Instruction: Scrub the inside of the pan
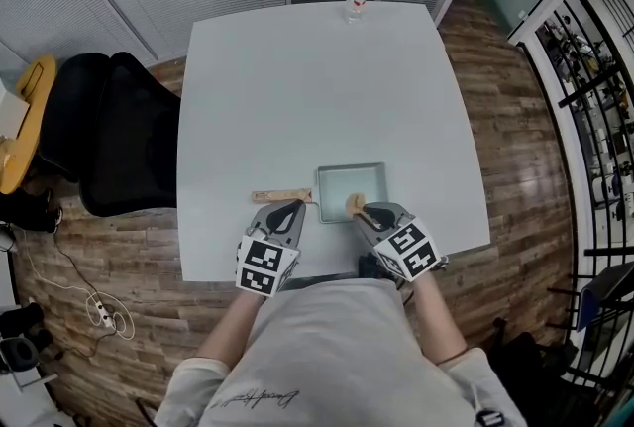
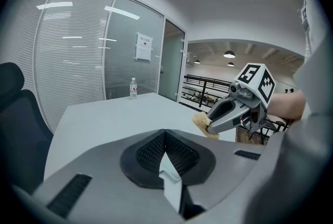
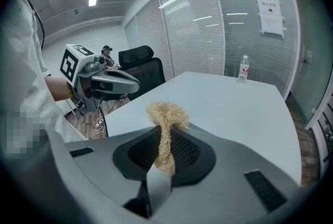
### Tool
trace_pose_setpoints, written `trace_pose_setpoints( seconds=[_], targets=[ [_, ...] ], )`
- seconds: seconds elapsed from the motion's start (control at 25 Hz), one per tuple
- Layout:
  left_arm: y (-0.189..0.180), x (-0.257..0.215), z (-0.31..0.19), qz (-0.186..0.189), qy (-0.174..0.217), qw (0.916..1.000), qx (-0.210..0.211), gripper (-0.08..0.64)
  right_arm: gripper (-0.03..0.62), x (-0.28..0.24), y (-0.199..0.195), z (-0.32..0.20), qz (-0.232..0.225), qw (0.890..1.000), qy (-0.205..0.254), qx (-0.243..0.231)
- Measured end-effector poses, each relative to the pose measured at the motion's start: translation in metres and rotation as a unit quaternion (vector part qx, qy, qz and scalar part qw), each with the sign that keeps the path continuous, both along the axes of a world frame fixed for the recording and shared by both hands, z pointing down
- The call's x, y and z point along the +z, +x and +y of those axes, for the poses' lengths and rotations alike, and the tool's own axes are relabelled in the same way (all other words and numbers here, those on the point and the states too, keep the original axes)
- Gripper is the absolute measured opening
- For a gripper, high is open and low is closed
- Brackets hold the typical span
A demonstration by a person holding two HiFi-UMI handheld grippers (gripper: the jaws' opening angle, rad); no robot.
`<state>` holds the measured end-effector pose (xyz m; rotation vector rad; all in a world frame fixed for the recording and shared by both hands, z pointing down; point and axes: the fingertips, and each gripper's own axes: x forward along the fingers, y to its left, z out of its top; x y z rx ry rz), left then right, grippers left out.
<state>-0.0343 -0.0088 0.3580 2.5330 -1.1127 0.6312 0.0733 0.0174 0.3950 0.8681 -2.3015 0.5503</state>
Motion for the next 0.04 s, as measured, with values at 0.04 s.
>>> trace_pose_setpoints(
  seconds=[0.04],
  targets=[
    [-0.0009, 0.0, -0.001, -0.001, 0.0, 1.0, -0.001, 0.011, 0.067, 0.0, 0.0002, -0.0003, 0.0, 1.0, 0.0, 0.0]
  ],
)
